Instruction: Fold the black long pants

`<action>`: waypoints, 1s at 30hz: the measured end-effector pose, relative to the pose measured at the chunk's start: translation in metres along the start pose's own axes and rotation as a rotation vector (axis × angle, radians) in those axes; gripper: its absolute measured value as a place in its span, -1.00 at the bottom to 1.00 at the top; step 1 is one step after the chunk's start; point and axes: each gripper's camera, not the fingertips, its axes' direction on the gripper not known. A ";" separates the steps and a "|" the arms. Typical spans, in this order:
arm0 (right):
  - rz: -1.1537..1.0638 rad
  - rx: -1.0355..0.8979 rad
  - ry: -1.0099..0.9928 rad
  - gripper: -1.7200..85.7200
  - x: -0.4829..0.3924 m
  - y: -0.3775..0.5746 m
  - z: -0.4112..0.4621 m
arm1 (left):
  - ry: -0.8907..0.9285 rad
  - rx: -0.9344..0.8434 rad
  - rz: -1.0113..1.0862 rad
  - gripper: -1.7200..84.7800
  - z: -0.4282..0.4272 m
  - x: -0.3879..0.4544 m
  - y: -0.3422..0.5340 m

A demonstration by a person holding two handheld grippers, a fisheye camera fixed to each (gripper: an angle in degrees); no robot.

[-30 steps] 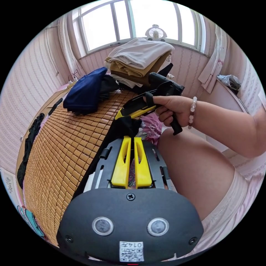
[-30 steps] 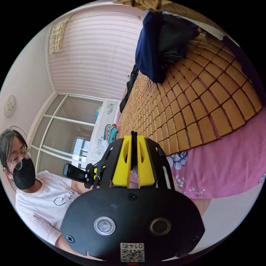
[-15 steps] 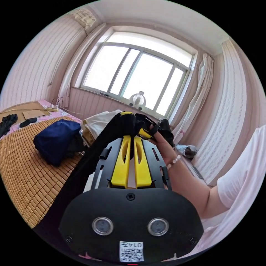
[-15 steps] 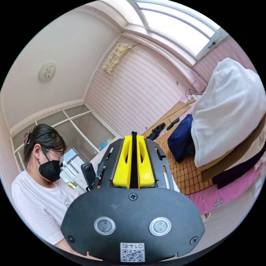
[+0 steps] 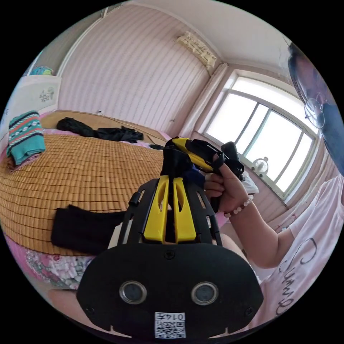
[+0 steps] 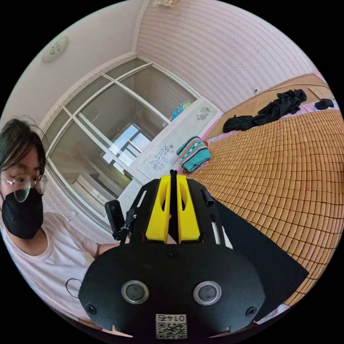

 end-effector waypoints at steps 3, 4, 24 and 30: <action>0.018 -0.188 0.227 -0.83 0.012 -0.005 0.114 | -0.256 -0.117 -0.114 -0.90 -0.010 -0.077 0.014; 0.079 -0.261 0.299 -0.83 0.024 -0.001 0.143 | -0.296 -0.153 -0.143 -0.88 -0.009 -0.091 0.018; -0.171 -0.696 0.699 -0.97 0.003 0.044 0.193 | -0.023 -0.458 0.246 -0.97 0.092 0.009 0.071; -0.220 -0.847 0.749 -0.97 0.045 0.009 0.257 | -0.162 -0.567 0.440 -0.98 0.123 0.039 0.117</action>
